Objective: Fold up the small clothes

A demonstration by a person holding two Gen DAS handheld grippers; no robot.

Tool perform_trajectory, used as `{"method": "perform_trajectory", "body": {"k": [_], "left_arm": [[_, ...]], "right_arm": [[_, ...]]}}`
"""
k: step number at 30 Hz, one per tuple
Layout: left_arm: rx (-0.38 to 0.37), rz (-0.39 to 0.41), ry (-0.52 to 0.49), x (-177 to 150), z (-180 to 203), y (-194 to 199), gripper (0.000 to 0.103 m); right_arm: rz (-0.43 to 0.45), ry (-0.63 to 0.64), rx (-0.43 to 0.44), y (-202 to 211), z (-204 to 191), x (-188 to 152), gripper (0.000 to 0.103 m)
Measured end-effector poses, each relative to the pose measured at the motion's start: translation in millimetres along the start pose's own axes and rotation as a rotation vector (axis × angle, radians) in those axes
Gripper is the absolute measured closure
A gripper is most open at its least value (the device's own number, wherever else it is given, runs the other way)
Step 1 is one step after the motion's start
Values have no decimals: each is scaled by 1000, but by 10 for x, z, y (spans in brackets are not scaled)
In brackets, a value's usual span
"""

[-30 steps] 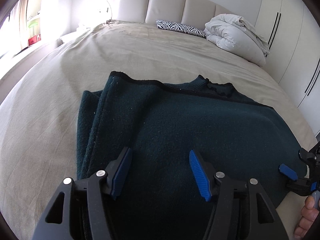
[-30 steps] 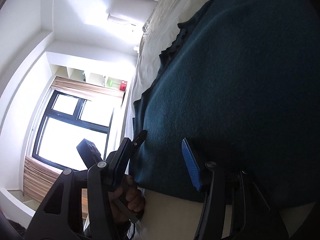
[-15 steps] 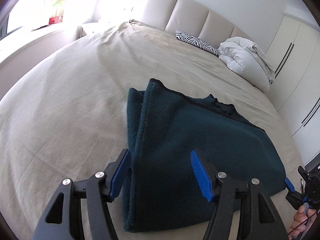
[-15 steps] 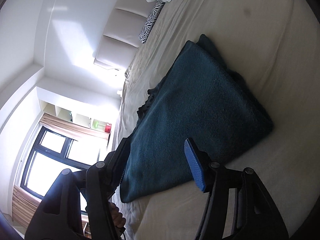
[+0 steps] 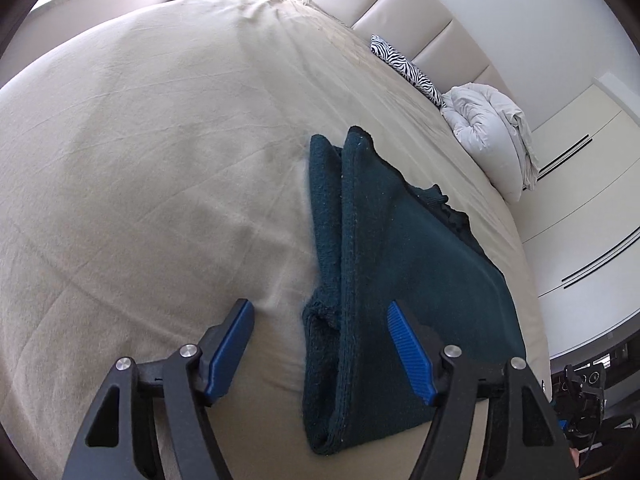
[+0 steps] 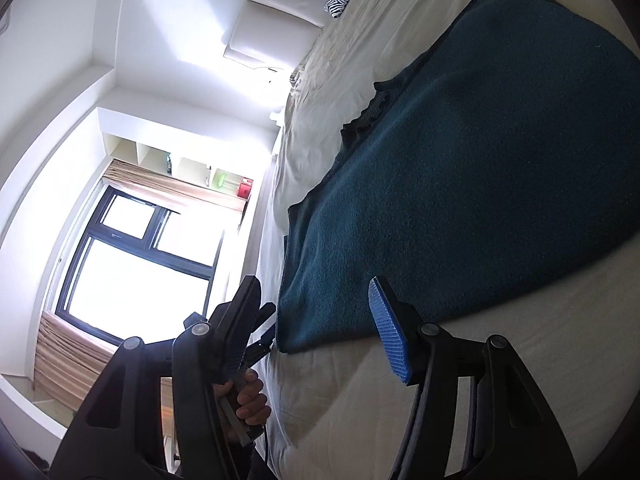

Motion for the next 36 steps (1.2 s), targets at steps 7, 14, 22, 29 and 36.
{"method": "perform_trajectory", "body": {"k": [7, 14, 22, 29, 36], "left_arm": [[-66, -93, -7, 207, 107, -270, 32], [-174, -194, 44, 187, 161, -379, 51], [-265, -276, 153, 130, 24, -357, 67], [-284, -259, 192, 115, -55, -352, 85], [-221, -228, 104, 158, 98, -241, 87]], "right_arm": [[-29, -19, 20, -125, -81, -24, 47], [-89, -4, 41, -370, -232, -78, 47], [-157, 39, 45, -583, -484, -140, 47], [-216, 63, 32, -984, -633, -161, 47], [-232, 55, 3, -1200, -590, 41, 47]]}}
Point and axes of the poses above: each gripper's, at about its wrist camera, not at the fingertips, and y roughly against the way its jaws point, z to its right, x to its top, the point moved 7 cm from there along -y, roughly the way its jaws point, and after that the axes turned 1 degree about x, right-handed, at the moved point
